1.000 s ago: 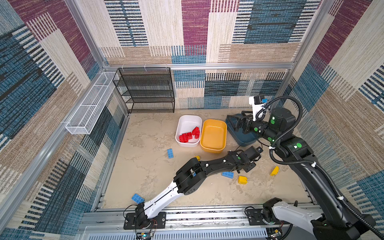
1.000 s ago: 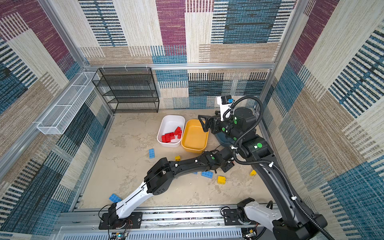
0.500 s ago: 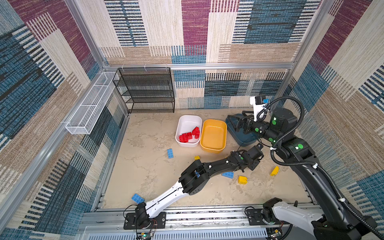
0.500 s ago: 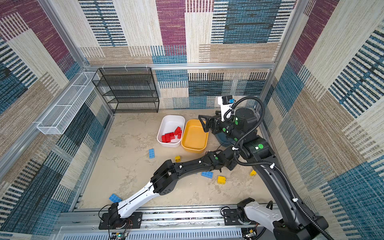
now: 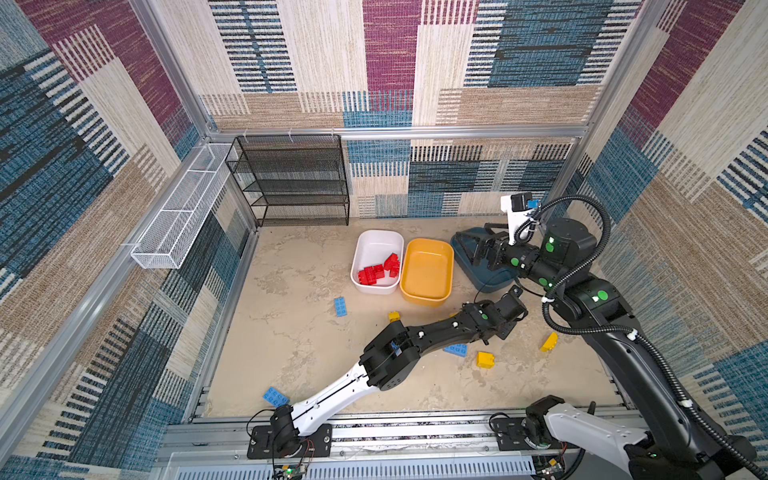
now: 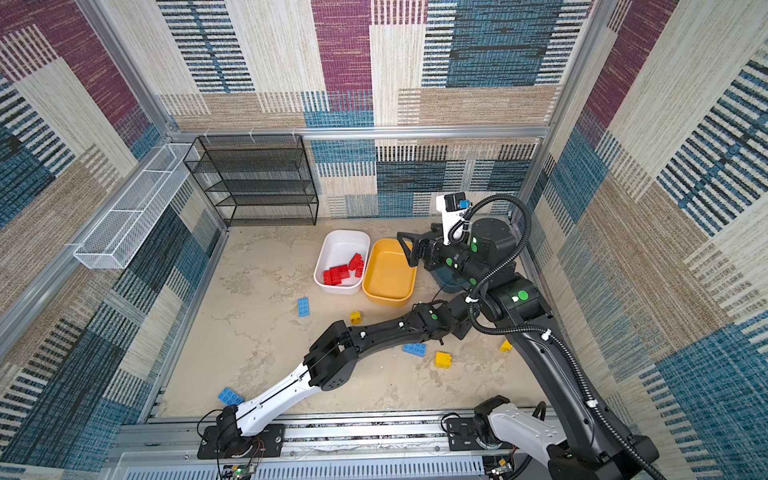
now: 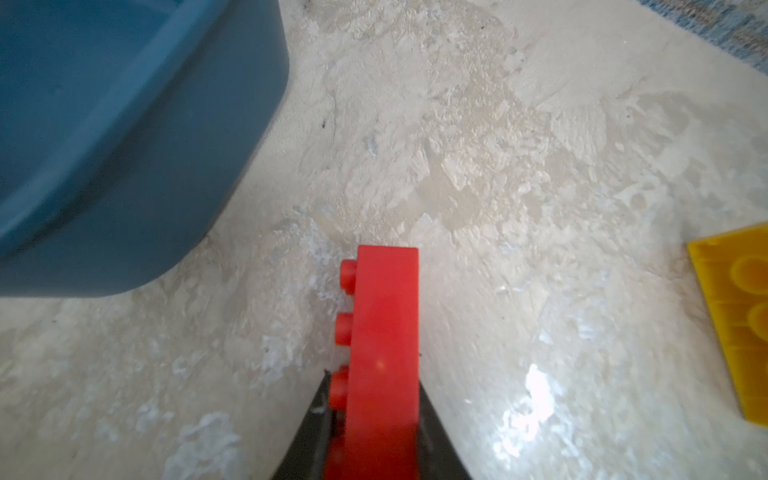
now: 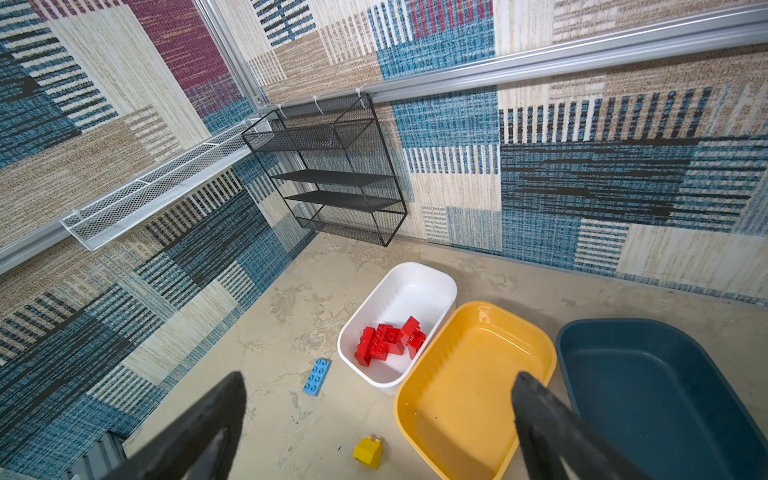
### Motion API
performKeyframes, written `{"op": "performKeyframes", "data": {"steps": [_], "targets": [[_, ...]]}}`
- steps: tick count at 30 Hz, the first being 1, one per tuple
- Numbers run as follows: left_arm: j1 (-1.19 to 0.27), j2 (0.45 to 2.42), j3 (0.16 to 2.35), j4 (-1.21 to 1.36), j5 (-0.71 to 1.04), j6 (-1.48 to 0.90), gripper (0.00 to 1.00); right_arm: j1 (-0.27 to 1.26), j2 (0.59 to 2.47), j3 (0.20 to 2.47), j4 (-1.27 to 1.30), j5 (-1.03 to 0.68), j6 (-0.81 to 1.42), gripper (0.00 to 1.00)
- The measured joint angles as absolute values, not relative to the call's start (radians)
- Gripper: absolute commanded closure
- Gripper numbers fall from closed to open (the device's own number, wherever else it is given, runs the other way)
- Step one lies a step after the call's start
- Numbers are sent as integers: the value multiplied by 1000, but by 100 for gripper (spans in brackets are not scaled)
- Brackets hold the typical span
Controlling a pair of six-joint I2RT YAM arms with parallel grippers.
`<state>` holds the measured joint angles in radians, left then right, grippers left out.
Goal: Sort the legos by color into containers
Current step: 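Lift the red brick with the left gripper and carry it over the white tub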
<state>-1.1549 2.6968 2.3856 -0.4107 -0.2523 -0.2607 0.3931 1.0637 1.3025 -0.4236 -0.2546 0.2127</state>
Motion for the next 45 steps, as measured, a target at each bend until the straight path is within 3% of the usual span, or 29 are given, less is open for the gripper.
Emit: {"op": "performKeyframes", "data": {"steps": [8, 17, 29, 36, 45], "targets": [[-1155, 2538, 2206, -408, -260, -231, 92, 393, 1064, 1296, -424, -253, 212, 0], [-1133, 2115, 1697, -273, -282, -210, 93, 393, 1066, 1306, -427, -207, 212, 0], [-870, 1636, 1185, -224, -282, -290, 92, 406, 1124, 1180, -432, -95, 205, 0], [-673, 1570, 1129, -251, -233, -330, 91, 413, 1126, 1032, -376, -96, 236, 1], [-574, 1722, 1297, -307, -102, -340, 91, 423, 1111, 926, -311, -116, 255, 1]]}}
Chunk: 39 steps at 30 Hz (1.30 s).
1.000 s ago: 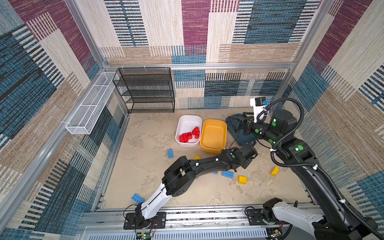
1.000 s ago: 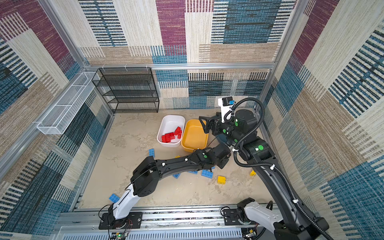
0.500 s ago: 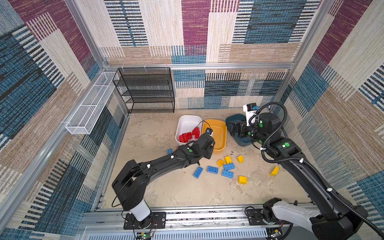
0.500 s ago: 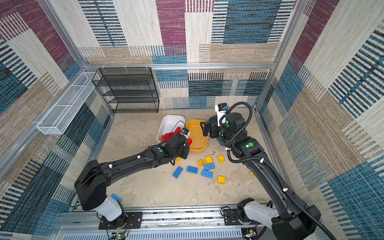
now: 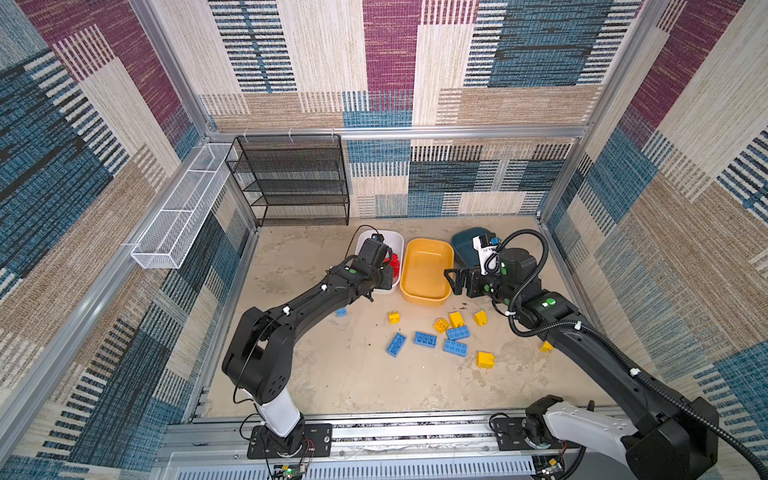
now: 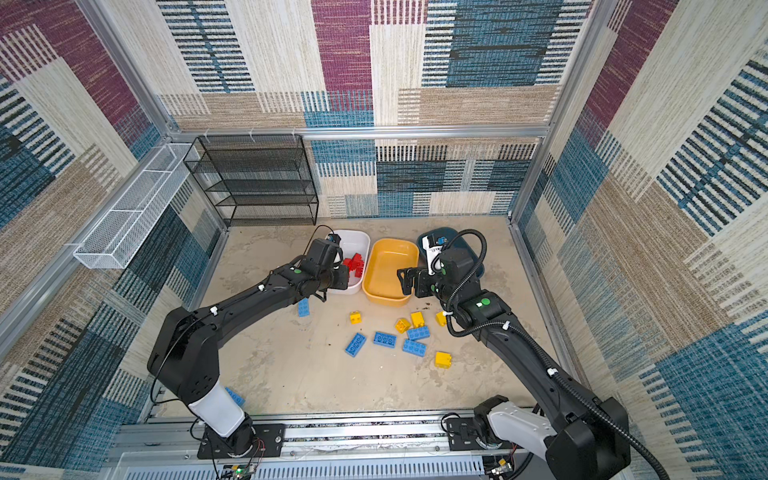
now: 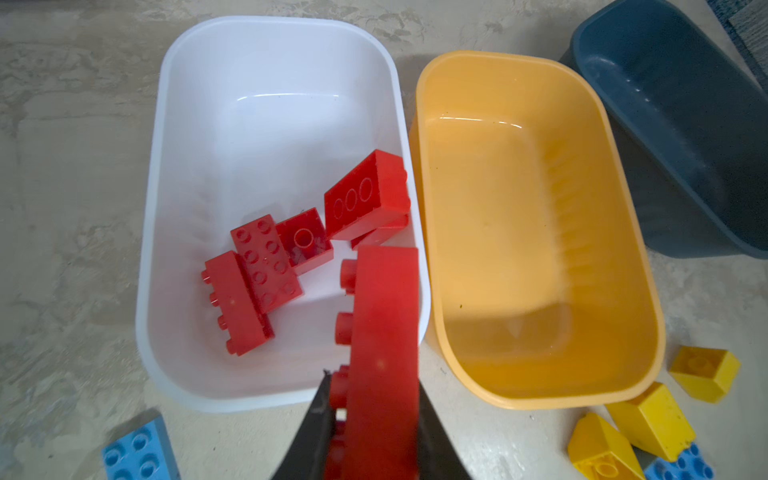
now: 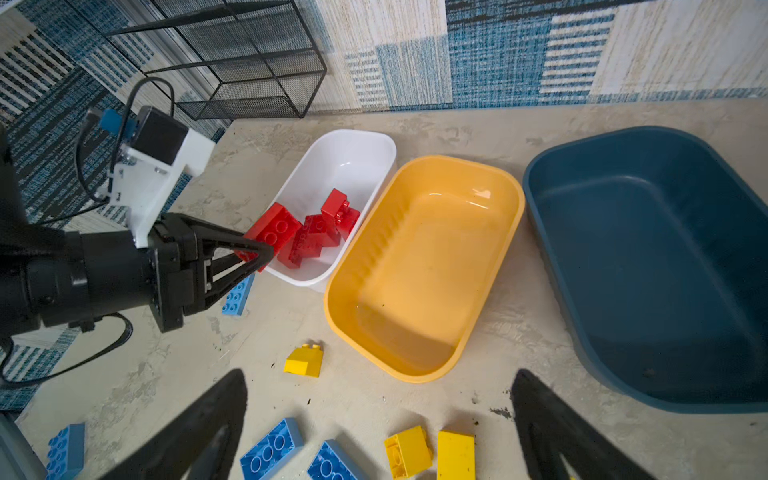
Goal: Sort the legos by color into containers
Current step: 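Lift the red brick with the left gripper and carry it over the white tub, then release the red brick into the white tub while the right gripper lowers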
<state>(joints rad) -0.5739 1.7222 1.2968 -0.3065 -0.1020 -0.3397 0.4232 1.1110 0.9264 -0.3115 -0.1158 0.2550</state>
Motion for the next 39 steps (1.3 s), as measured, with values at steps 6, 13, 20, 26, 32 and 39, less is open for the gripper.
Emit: {"op": "performKeyframes", "data": {"steps": [6, 13, 20, 26, 32, 39], "targets": [[-574, 1769, 1358, -306, -12, -332, 90, 424, 1105, 884, -283, -130, 261, 1], [-563, 1923, 1502, -351, 49, -321, 90, 424, 1105, 879, -281, -131, 260, 0], [-512, 1955, 1516, -389, 52, -322, 91, 424, 1087, 878, -282, -131, 257, 0], [-482, 1958, 1534, -397, 31, -321, 88, 424, 1089, 877, -282, -139, 257, 0], [-465, 1982, 1557, -417, 31, -318, 54, 424, 1088, 877, -284, -147, 256, 0], [-461, 1929, 1551, -431, 20, -318, 40, 424, 1059, 855, -299, -149, 257, 0]]}}
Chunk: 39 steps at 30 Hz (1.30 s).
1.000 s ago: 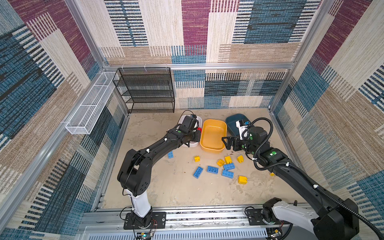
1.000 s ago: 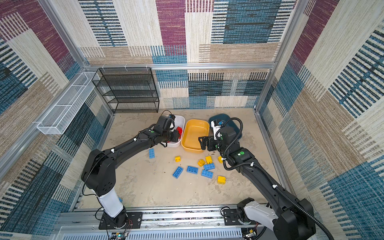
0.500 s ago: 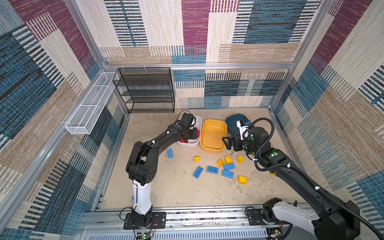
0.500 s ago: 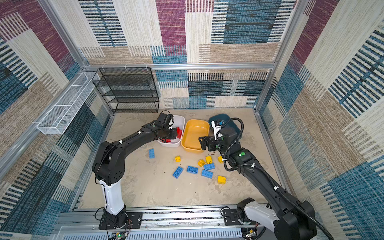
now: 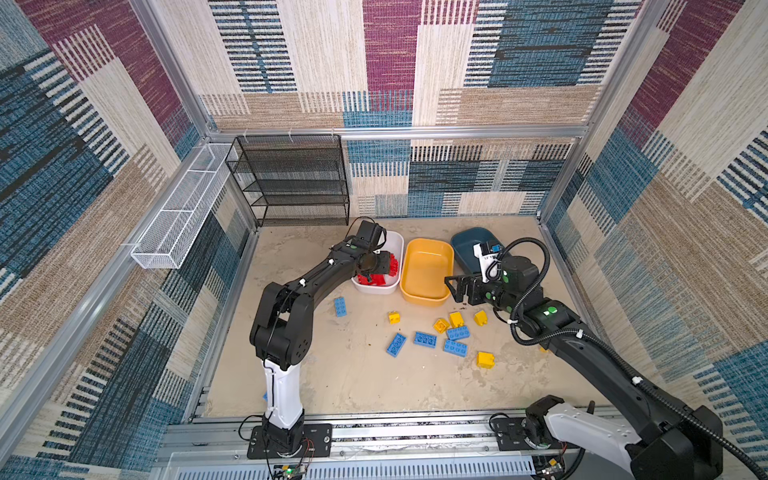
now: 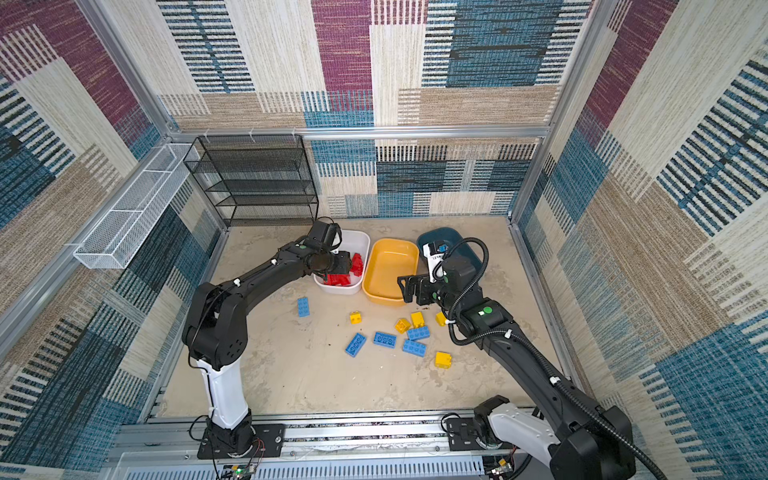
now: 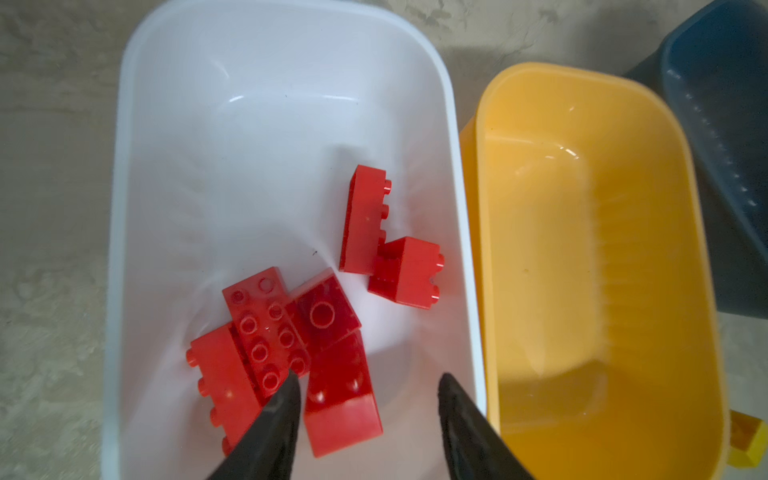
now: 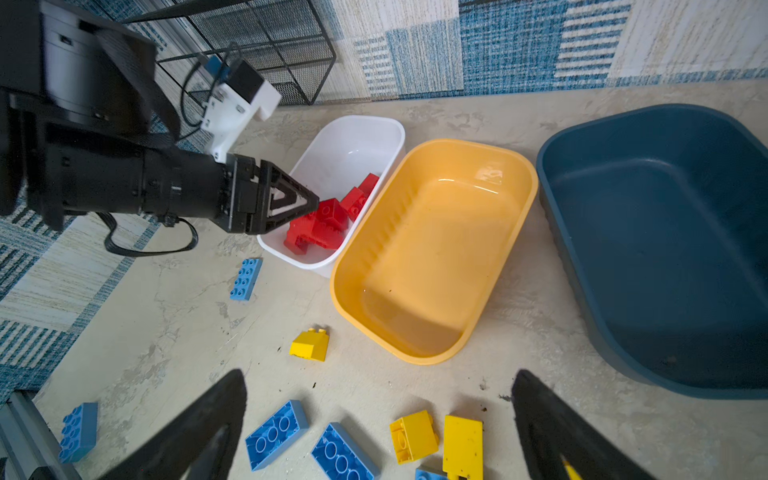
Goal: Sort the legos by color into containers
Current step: 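Release the red brick into the white tub while the right gripper lowers, then grasp a small yellow brick with the right gripper while the left withdraws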
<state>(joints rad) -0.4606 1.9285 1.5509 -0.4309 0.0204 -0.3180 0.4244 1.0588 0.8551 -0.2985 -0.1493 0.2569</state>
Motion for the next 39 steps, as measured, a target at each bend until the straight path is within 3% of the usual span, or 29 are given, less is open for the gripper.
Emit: {"op": "performKeyframes", "data": {"steps": [13, 21, 28, 32, 39], "targets": [[-469, 1487, 1261, -405, 48, -344, 32, 574, 1106, 730, -372, -62, 300, 3], [-493, 1197, 970, -352, 137, -439, 32, 615, 1232, 723, -373, -52, 308, 16], [-493, 953, 889, -415, 144, -448, 33, 616, 1337, 759, -372, -47, 278, 23], [-493, 869, 878, -464, 136, -443, 33, 616, 1395, 776, -370, -40, 264, 32], [-493, 834, 841, -509, 132, -436, 34, 617, 1471, 784, -363, -15, 256, 33]]}}
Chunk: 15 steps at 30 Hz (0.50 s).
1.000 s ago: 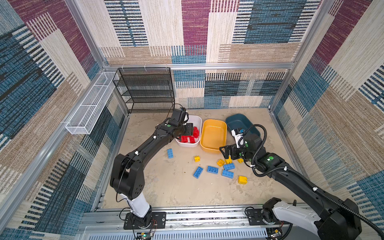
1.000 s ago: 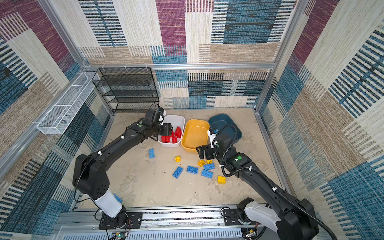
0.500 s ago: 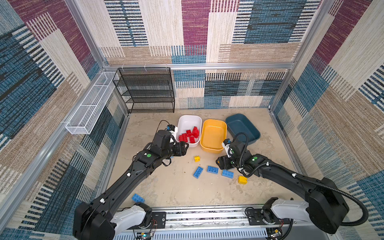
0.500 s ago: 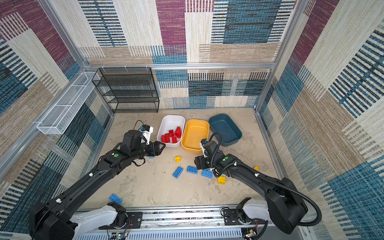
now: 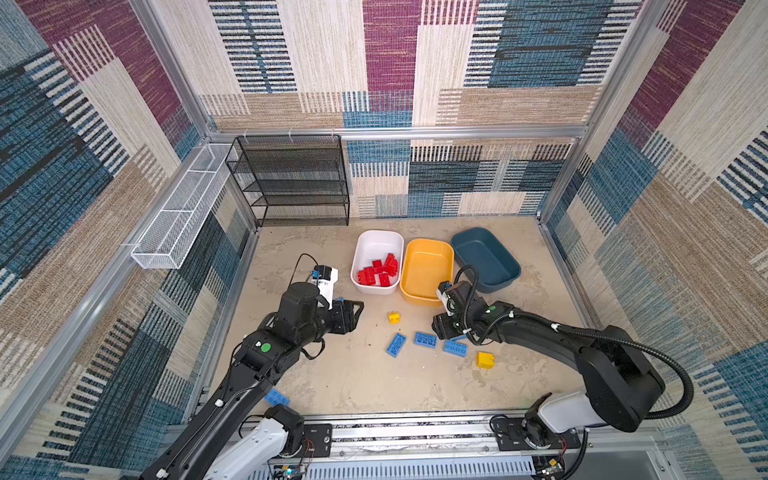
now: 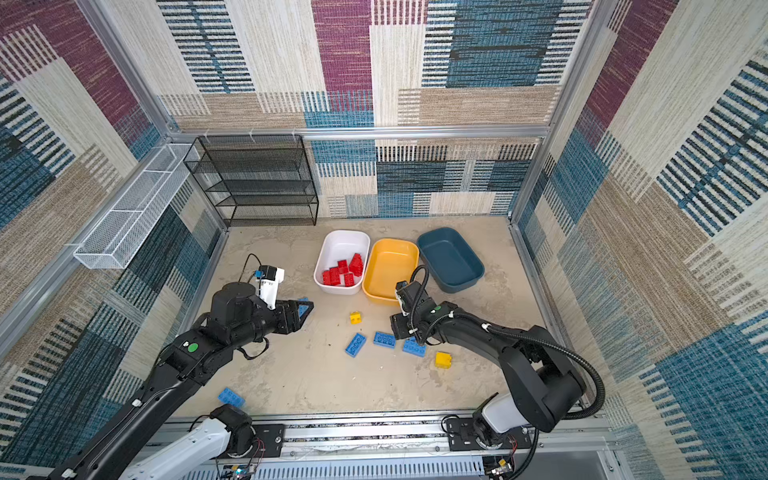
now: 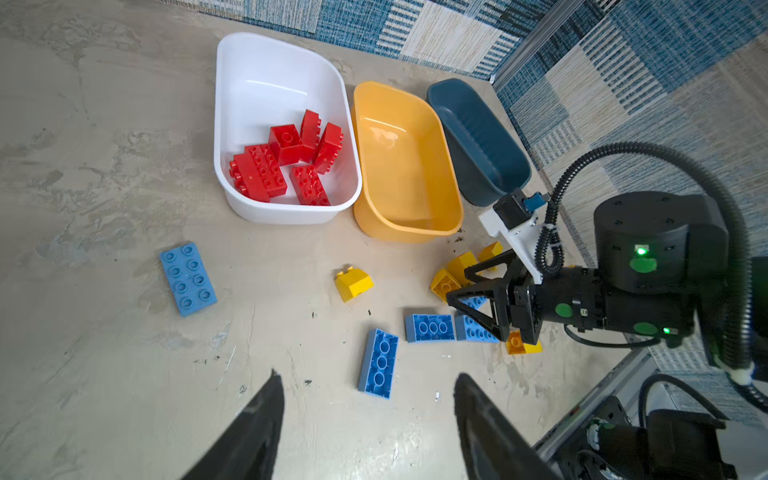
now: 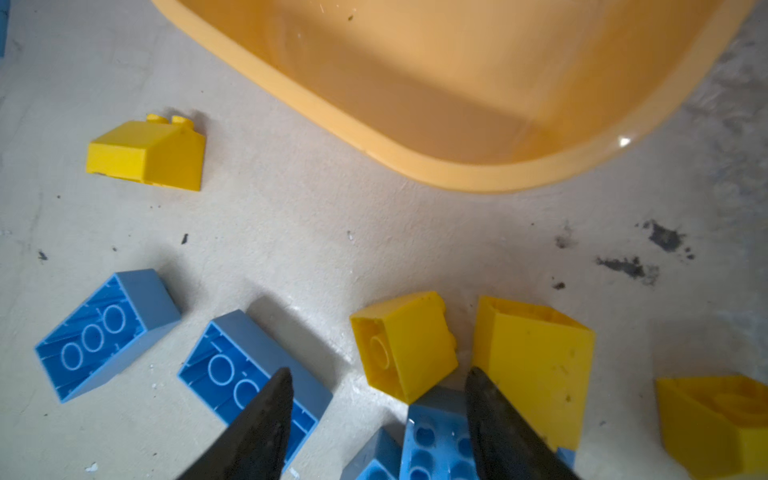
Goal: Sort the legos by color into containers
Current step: 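Grasp a small yellow brick with the right gripper while the left withdraws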
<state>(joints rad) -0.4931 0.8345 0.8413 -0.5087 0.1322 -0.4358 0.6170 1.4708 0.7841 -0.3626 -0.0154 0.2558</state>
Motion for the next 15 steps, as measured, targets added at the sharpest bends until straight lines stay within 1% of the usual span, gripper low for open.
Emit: {"op": "performKeyframes", "data": {"steps": [9, 11, 13, 15], "targets": [[-493, 831, 822, -520, 130, -423, 34, 628, 1533, 790, -355, 16, 246, 34], [-493, 831, 822, -520, 130, -422, 34, 632, 1550, 793, -349, 26, 245, 36], [-493, 831, 822, -520, 130, -422, 34, 634, 1564, 797, -344, 33, 245, 42], [-493, 831, 822, -520, 130, -422, 34, 635, 1576, 801, -336, 38, 245, 45]]}}
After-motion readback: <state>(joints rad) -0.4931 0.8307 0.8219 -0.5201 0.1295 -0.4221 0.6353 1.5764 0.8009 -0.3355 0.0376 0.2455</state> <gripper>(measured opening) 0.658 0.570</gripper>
